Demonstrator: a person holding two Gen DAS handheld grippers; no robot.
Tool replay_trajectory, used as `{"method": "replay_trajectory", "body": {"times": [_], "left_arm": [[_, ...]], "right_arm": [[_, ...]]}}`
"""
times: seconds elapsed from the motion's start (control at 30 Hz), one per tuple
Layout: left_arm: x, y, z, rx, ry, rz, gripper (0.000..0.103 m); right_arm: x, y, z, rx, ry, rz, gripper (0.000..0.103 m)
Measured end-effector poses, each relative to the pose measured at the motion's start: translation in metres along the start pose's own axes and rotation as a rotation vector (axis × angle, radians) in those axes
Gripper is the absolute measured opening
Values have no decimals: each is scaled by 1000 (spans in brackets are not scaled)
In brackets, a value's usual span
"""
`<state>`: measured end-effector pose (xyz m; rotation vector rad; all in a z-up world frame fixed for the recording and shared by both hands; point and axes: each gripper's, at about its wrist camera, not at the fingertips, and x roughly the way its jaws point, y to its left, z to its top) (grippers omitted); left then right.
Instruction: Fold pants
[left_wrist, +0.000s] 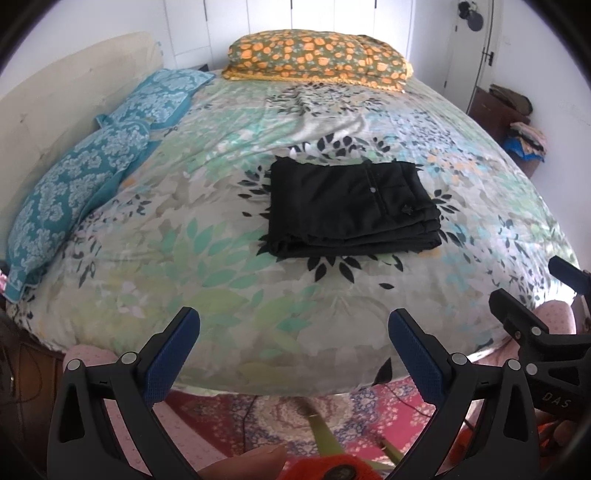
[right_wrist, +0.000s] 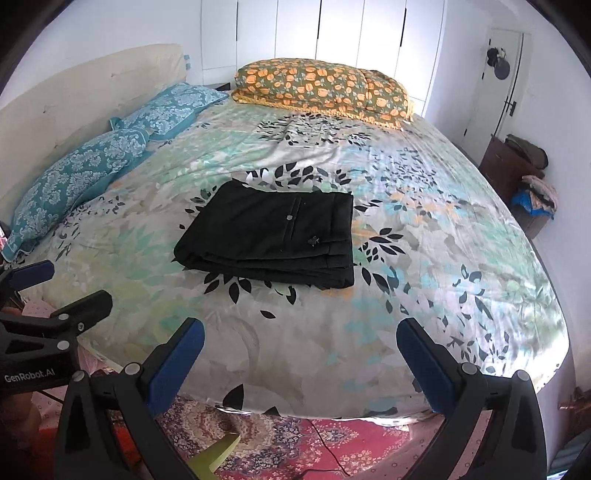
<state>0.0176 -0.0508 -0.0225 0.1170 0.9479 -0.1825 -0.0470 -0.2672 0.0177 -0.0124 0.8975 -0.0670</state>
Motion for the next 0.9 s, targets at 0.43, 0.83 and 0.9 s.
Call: {"method": "replay_trajectory", "body": {"times": [0.43,0.83,0.9], "left_arm": [[4,0,1,4,3,-4,102],[4,4,-1,-16,-8,-30,102],[3,3,-1,-7,-19,-22,102]], "right_arm": [[-1,5,0,-31,-10,-11,103],[2,7,0,-37,0,-4,103],[2,7,-1,-36,1,-2,103]]}}
